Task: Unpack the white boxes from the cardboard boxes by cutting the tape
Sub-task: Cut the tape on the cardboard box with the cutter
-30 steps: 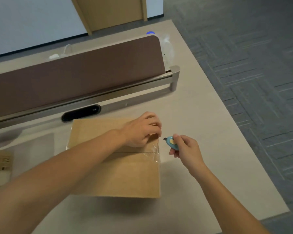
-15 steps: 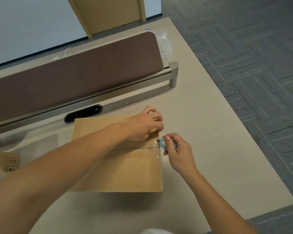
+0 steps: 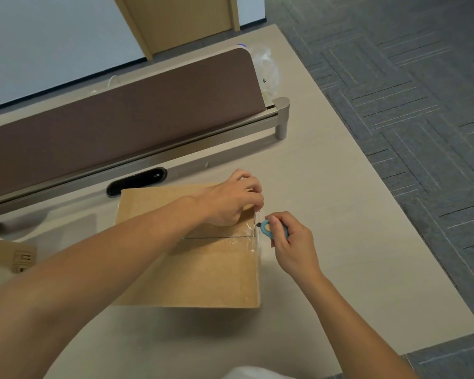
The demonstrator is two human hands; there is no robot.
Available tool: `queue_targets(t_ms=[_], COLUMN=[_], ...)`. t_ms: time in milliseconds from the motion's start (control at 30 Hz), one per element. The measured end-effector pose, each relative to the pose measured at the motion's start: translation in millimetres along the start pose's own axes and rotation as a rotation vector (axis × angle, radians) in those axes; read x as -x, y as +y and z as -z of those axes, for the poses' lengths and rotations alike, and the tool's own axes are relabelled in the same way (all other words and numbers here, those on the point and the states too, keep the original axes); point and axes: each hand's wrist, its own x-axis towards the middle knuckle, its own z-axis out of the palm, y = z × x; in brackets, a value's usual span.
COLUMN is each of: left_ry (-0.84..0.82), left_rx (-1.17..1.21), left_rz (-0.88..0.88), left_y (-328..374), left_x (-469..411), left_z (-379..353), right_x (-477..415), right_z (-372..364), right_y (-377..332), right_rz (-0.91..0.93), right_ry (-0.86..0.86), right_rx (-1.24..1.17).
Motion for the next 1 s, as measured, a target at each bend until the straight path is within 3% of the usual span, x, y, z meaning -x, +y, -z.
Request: queue_targets(t_ms=[433, 733, 1000], left_ry=[-0.061, -0.016, 0.006], left_rx=[-0.001, 0.044, 0.038], left_rz=[0.025, 0.016, 0.026], left_y=[1.6, -2.9, -0.7], left_x=[-1.1, -3.6, -2.9], left_z=[2.7, -2.4, -6.5], right_x=[-3.3, 10.3, 15.9], right_z=[1.7, 3.1, 1.4], right_y=[-2.1, 4.3, 1.8], right_rz=[-0.025, 0.054, -0.059], right_ry=[-0.058, -0.131, -0.129], right_rx=[0.019, 0.118, -0.006])
